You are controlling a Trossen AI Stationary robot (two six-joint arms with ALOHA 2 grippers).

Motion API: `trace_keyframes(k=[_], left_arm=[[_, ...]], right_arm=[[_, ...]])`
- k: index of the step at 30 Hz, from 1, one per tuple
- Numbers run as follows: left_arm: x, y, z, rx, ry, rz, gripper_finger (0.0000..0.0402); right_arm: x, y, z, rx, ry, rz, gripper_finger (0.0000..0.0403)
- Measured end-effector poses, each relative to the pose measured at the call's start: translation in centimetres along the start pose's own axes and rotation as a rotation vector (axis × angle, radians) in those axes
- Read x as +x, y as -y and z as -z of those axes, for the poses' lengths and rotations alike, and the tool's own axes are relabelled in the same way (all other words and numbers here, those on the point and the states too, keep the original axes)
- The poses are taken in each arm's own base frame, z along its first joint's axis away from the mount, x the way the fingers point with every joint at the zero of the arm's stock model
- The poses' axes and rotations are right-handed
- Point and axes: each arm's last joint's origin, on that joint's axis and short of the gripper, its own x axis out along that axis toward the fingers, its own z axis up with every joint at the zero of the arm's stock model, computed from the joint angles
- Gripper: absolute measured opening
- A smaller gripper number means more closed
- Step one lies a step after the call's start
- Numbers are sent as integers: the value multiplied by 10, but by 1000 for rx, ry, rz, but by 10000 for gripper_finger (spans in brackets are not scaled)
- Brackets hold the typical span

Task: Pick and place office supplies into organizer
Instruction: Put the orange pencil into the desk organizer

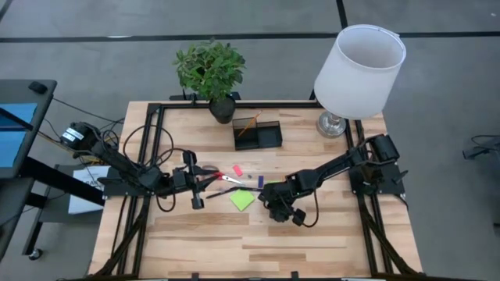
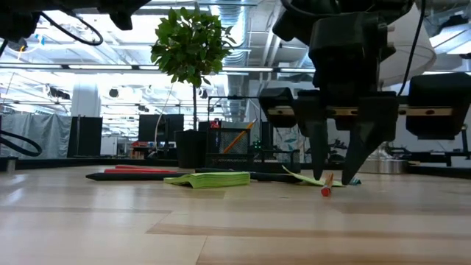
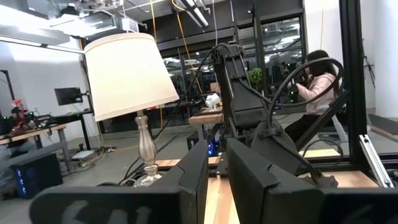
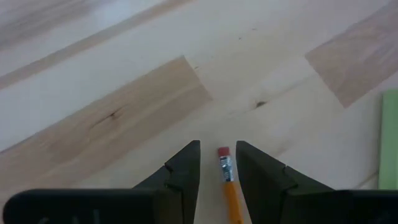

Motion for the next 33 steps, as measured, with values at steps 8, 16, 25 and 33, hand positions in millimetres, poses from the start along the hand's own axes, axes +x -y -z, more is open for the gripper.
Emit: trace_keyframes(k=[8,16,25,33], left_arm=[[0,0,0,-12,2,4,51],[0,1,0,-27,9,24,51],[0,1,-1,-48,10,24,51],[0,0,-4,-86,38,15,51]], right_arm=[[-2,4,4,-22,22,-14,101],[-5,9,8,-43,34,-15,101],[-8,11,27,-37,108,-57,101],[-13,8,37,-79,186,-33,101]])
